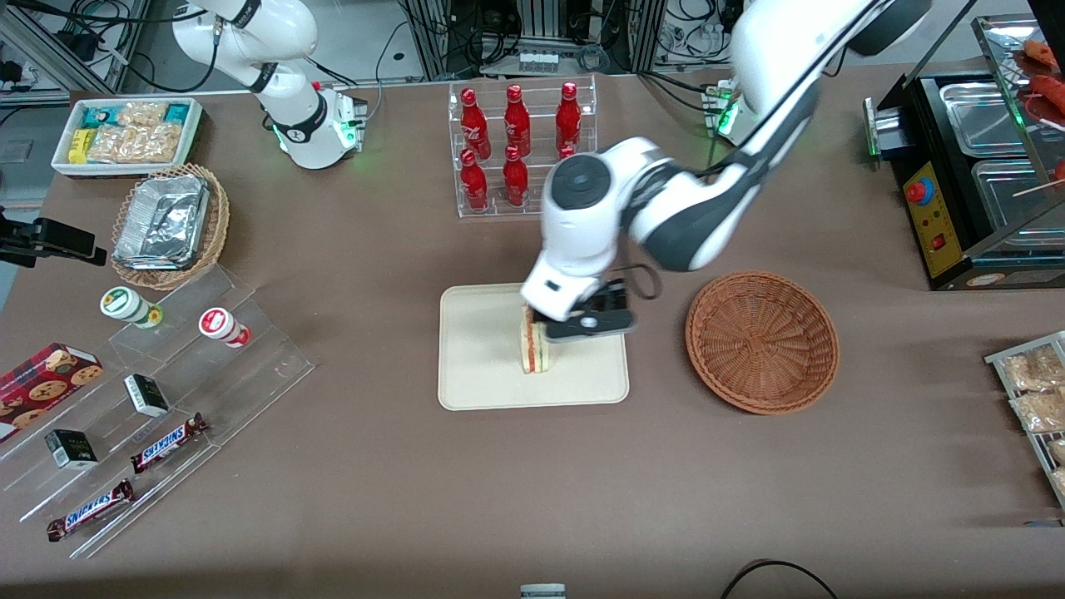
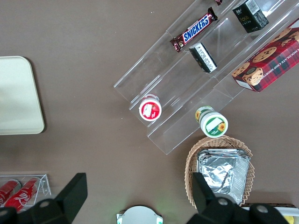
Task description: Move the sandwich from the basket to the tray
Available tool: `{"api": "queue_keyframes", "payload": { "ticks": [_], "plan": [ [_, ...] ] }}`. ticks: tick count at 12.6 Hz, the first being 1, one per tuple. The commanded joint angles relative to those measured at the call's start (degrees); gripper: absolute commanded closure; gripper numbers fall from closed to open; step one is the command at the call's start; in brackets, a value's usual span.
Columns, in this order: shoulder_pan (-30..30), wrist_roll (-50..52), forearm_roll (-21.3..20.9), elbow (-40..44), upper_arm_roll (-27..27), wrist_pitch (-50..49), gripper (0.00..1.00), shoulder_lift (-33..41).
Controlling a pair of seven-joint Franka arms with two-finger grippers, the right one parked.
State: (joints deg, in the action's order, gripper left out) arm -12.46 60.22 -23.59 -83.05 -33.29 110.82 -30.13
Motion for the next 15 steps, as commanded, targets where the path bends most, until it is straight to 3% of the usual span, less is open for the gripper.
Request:
{"api": "queue_keyframes", "payload": {
  "ticks": [1,8,11,15],
  "plan": [
    [5.58,-4.12,3.19,-2.12,-0.28,-6.9,0.0,6.73],
    [22.02,-33.53,14.96,-2.2,0.85,-19.66,0.0,19.83],
    [18.45,-48.65,21.8,-4.12,15.66,-21.78,0.0,24.92],
    [8.34,-59.67,23.85,-9.14,33.7,-21.61,0.0,31.0]
  ]
}}
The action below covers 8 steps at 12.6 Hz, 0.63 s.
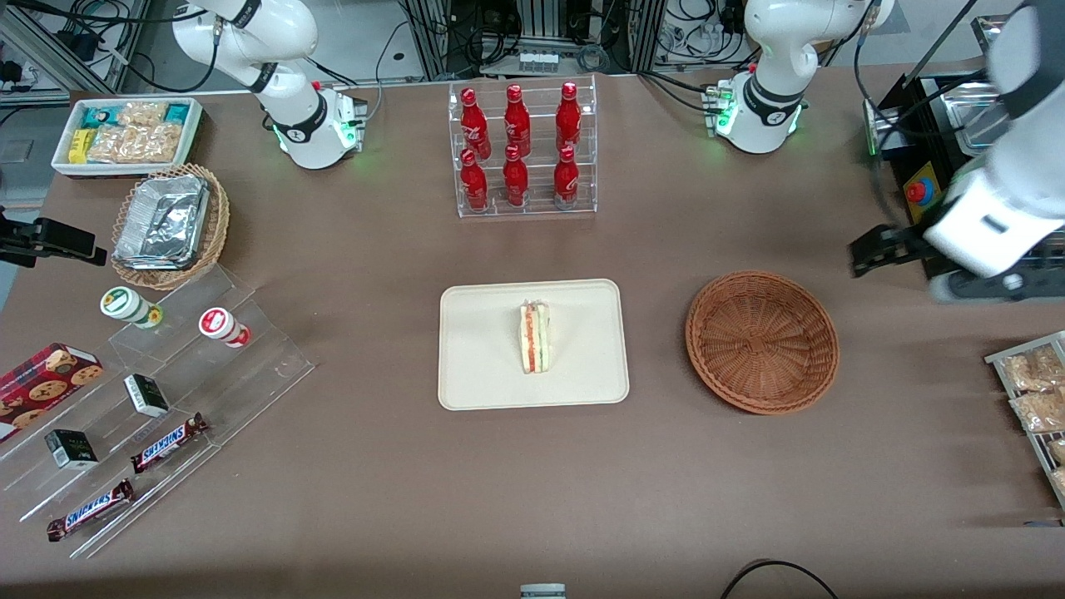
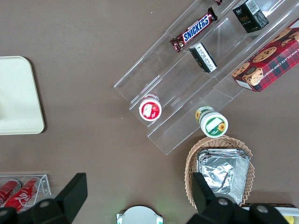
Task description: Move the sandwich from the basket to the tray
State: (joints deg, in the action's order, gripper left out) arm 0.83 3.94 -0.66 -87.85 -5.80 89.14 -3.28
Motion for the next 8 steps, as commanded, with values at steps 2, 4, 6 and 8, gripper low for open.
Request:
{"api": "queue_keyframes", "payload": {
  "ticks": [2,4,6,8],
  "plan": [
    [-5.22,-3.85,0.93,-4.62,7.12,0.34,0.0,4.16],
    [-5.22,-3.32,0.84,-3.57,7.12,0.51,0.0,3.72],
    [-5.22,-4.98,0.84,-2.07,7.12,0.69,0.0,3.19],
    [-5.4,-4.47,-0.12,-0.23,6.95,0.43,0.0,1.96]
  ]
}}
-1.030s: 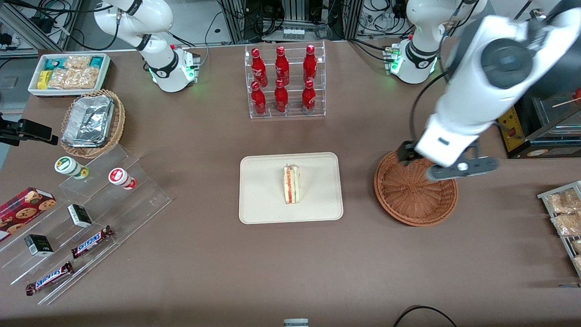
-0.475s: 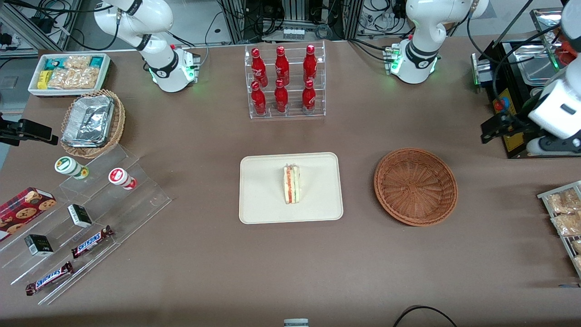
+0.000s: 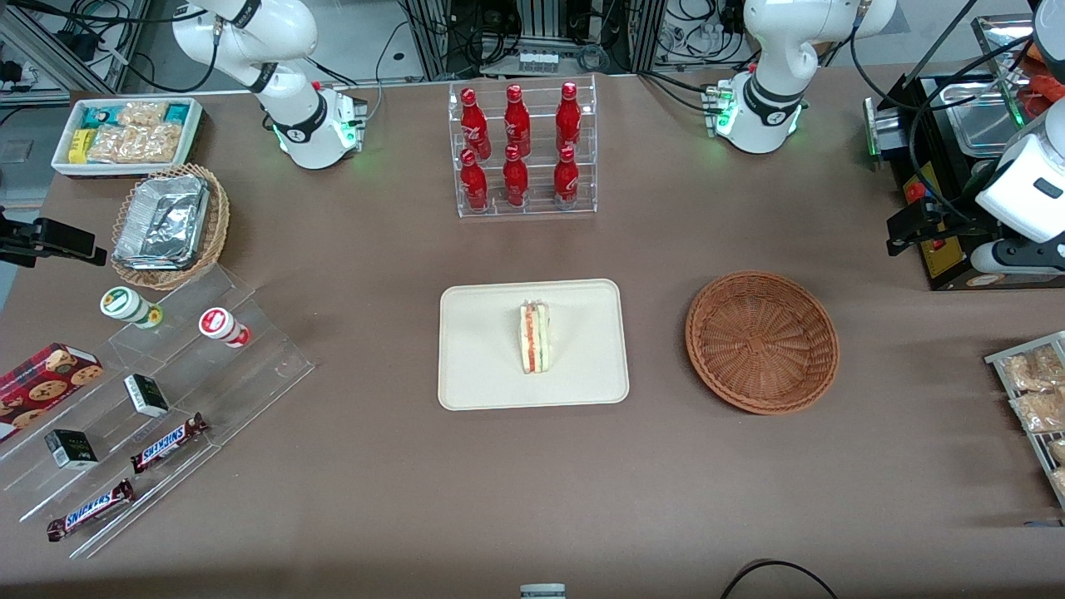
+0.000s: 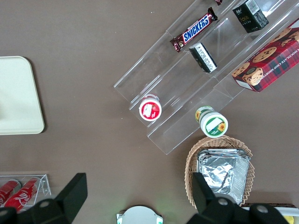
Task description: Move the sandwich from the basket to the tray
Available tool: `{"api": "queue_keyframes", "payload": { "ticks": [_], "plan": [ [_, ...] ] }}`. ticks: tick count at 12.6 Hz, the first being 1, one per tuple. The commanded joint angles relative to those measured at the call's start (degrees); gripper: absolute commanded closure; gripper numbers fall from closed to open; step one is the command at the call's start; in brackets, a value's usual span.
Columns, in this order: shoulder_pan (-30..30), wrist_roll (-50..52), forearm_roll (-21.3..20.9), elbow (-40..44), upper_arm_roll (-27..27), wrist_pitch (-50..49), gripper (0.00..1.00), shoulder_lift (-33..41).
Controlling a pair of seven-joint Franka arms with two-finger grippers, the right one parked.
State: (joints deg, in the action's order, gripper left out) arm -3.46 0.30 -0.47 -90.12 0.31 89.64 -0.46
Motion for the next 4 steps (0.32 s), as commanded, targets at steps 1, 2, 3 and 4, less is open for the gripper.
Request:
{"api": "queue_keyframes", "payload": {
  "ticks": [1,2,3,4],
  "plan": [
    [-1.37,-0.65,-0.76,2.14,0.75,0.01,0.0,-0.86],
    [-1.46,-0.56,-2.5,2.14,0.75,-0.25,0.0,-0.68],
    [-1.46,-0.48,-2.61,1.96,0.83,-0.51,0.0,-0.33],
    [-1.46,-0.39,-2.43,1.96,0.92,-0.6,0.0,-0.24]
  ]
}}
